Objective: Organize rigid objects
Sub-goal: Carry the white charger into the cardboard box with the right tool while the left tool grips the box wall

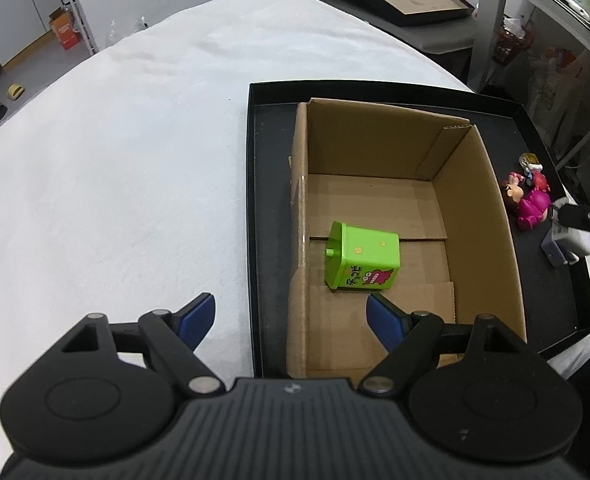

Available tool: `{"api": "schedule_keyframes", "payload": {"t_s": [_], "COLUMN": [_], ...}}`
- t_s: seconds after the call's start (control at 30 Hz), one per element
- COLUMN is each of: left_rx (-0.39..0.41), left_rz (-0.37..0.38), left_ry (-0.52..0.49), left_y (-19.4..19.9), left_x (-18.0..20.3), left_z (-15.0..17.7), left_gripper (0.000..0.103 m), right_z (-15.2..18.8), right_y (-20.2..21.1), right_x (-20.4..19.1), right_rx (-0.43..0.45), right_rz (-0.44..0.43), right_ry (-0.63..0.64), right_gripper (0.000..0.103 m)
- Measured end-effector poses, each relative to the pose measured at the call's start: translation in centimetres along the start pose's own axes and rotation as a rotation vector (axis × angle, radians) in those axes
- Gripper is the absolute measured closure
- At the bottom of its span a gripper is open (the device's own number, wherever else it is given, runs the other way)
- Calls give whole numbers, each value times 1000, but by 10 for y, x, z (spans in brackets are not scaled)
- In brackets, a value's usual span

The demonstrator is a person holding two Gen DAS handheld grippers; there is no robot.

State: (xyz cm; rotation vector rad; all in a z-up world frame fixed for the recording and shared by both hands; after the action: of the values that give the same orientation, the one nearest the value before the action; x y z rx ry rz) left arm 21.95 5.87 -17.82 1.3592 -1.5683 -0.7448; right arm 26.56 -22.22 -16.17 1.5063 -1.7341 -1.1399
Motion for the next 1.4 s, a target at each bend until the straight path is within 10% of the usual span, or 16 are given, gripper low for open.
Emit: {"api": "schedule_keyframes", "payload": {"t_s": [0.7,1.4], "left_rx": [38,-105], "left_rz": [124,189], "left_ry": [43,80], "left_y": [4,-23], "left_x": [-22,-27], "left_z": [6,9], "left_gripper": [37,87], "right_z": [-1,18], "right_y": [46,46], "right_x": [-58,-125], "right_rx": [117,51], "right_rz": [-58,-130], "right_ry": [88,211], "right_gripper": [56,55]}}
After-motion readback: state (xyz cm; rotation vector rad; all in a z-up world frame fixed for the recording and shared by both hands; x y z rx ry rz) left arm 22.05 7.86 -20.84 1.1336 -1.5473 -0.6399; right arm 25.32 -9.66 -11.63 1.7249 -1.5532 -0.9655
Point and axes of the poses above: each gripper's, at about its wrist camera, not at the fingertips, and y roughly against the way its jaws point, x to its right, z to its underside, the point moved 4 cm from there along -y, roughly the way its jaws point, and after that the axes turned 14 degrees about z, right-handed, at the moved point
